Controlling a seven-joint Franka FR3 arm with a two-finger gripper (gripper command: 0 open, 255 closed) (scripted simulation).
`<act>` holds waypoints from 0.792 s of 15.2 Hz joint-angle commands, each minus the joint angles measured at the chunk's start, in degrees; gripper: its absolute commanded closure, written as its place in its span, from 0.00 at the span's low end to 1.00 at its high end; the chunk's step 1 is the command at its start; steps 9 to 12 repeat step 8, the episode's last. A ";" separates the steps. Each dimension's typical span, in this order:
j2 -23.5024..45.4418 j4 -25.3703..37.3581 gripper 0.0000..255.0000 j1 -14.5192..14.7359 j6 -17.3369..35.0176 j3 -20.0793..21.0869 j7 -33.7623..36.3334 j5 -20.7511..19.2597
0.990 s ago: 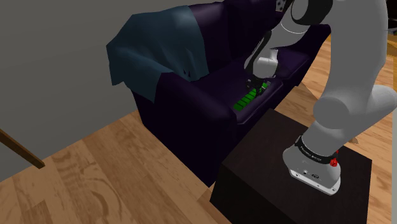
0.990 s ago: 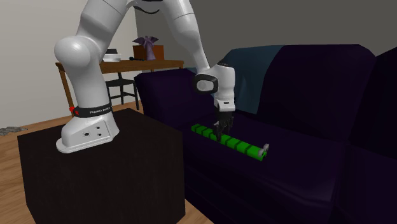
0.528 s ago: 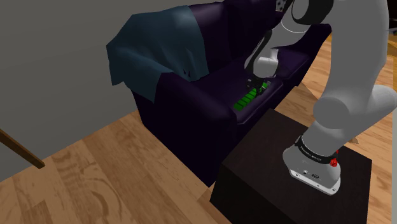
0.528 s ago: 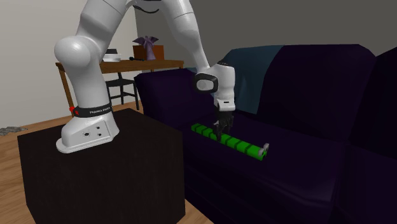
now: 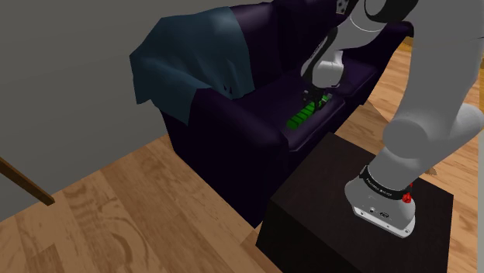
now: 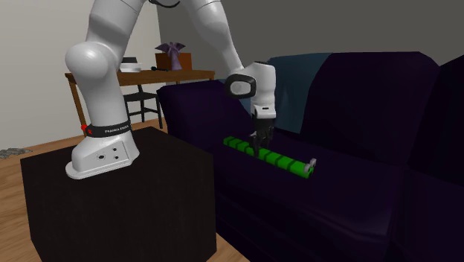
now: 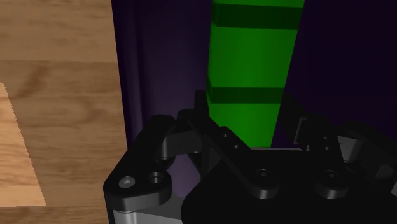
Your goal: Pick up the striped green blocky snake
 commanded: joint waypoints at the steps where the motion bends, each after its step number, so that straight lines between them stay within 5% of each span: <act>1: -1.51 -0.53 1.00 0.55 -0.97 -0.74 0.52 -0.71; 12: -5.29 -1.36 1.00 2.00 -3.87 -2.65 2.18 -2.88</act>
